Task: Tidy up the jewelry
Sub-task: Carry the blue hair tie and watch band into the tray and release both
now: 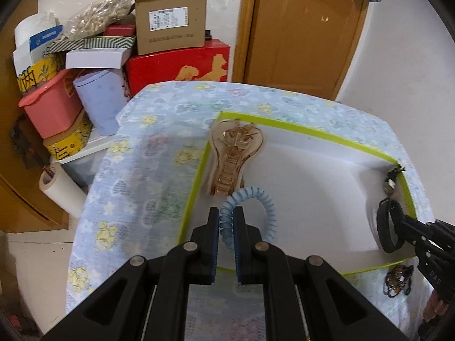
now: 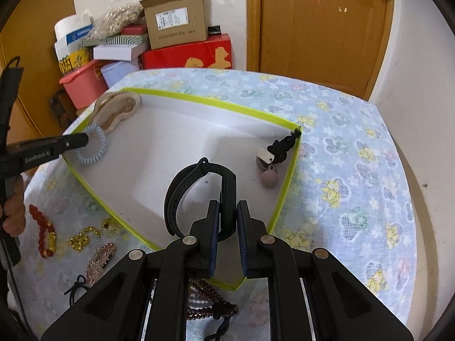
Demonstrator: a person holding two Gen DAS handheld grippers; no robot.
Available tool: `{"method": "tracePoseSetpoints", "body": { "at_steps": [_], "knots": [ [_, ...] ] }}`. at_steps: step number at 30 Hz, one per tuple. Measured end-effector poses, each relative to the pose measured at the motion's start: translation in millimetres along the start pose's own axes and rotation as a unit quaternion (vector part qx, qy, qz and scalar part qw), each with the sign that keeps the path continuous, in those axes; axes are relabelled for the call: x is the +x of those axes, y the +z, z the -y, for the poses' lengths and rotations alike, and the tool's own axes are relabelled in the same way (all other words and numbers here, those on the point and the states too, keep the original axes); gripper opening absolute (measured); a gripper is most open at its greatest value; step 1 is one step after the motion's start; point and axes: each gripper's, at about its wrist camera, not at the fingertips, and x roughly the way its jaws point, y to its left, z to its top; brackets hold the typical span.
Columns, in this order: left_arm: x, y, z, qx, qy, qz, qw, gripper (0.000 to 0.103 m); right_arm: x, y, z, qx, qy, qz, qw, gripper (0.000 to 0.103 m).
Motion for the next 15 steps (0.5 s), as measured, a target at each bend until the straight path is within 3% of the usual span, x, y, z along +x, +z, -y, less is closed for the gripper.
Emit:
{"method": "tracePoseSetpoints", "body": {
  "at_steps": [15],
  "knots": [
    [-8, -5, -2, -0.006, 0.005, 0.012, 0.9999, 0.011, -15, -2, 0, 0.009, 0.008, 0.01, 1.0, 0.017]
  ]
}}
